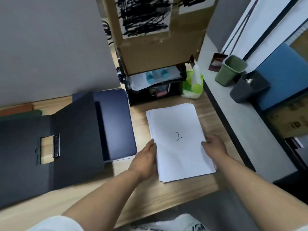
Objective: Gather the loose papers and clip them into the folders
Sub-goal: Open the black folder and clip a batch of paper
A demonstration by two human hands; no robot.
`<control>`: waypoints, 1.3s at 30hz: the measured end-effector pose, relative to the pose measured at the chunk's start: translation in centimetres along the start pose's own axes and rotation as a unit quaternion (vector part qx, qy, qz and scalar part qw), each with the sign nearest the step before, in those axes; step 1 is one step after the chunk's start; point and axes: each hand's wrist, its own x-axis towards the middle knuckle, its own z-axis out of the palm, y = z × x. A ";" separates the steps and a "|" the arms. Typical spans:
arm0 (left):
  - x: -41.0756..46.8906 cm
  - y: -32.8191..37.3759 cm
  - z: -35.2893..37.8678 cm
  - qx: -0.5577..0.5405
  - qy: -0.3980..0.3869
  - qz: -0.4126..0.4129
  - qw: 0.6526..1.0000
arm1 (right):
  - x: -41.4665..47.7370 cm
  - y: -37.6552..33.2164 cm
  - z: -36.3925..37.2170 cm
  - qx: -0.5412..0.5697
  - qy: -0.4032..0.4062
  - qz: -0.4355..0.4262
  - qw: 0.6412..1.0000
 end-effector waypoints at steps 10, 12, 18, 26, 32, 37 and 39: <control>1.5 2.7 2.8 0.167 0.020 -0.083 0.982 | 2.6 1.9 -2.5 0.084 -0.013 0.030 0.996; 1.8 3.1 2.8 0.177 0.003 -0.095 0.980 | 2.5 2.0 -3.0 0.096 -0.024 0.018 0.995; 2.4 4.1 2.3 0.186 -0.024 -0.104 0.977 | 2.7 2.3 -3.5 0.131 -0.019 0.034 0.991; 2.2 4.2 2.3 0.027 0.091 -0.099 0.991 | 1.2 2.0 -6.3 0.174 -0.040 -0.081 0.981; 2.4 9.7 -3.4 -0.469 0.178 -0.039 0.864 | -1.9 -1.7 -8.8 0.343 -0.118 -0.151 0.920; 1.9 12.2 -6.5 -0.493 0.227 0.012 0.840 | -3.3 -3.3 -9.0 0.383 -0.073 -0.200 0.899; 1.7 11.9 -5.7 -0.481 0.243 0.009 0.843 | -3.2 -2.5 -8.2 0.350 -0.044 -0.188 0.917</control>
